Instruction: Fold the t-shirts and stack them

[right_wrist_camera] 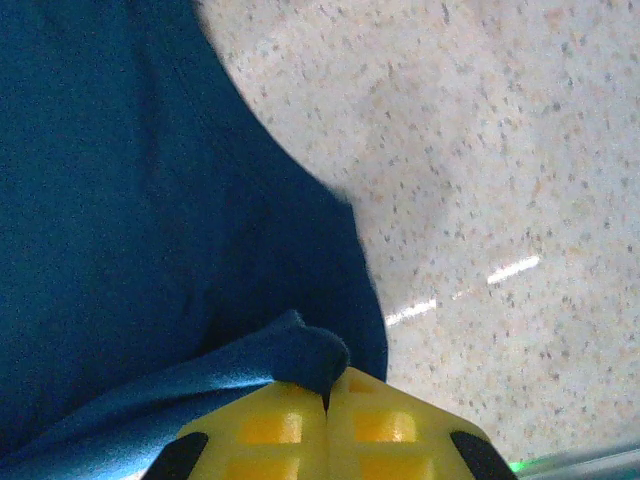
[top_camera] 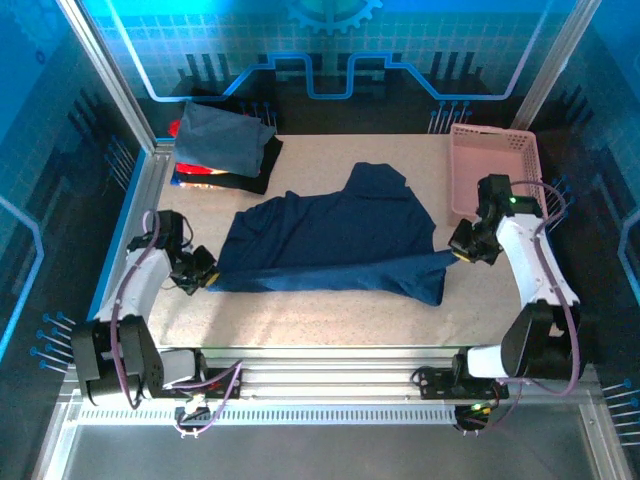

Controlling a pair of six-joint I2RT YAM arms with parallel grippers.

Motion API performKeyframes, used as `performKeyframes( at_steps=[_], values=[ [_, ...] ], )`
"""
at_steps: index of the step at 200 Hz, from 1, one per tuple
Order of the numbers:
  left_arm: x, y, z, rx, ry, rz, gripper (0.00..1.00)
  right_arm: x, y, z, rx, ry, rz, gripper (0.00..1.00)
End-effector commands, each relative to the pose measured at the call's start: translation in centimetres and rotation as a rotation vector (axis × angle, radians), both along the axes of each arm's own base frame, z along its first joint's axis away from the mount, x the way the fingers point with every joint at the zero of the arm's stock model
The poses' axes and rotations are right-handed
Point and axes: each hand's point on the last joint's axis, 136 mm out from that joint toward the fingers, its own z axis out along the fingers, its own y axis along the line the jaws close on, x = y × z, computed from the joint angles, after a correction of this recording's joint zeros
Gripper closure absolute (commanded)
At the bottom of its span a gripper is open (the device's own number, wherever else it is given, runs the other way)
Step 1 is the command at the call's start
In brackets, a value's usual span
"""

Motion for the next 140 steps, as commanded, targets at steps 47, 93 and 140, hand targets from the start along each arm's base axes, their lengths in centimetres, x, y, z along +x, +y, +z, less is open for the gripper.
performKeyframes(
  at_steps=[47, 93, 140],
  values=[
    [3.3, 1.2, -0.6, 0.072, -0.002, -0.096, 1.0, 4.1, -1.5, -1.1, -0.129, 0.015, 0.058, 1.0],
    [5.3, 1.0, -0.6, 0.077, 0.003, -0.17, 1.0, 5.3, -1.9, -1.9, -0.158, 0.04, 0.074, 1.0],
    [6.4, 0.6, -2.1, 0.075, 0.036, -0.221, 1.0, 6.9, -1.4, -3.1, -0.174, 0.058, 0.108, 1.0]
  ],
)
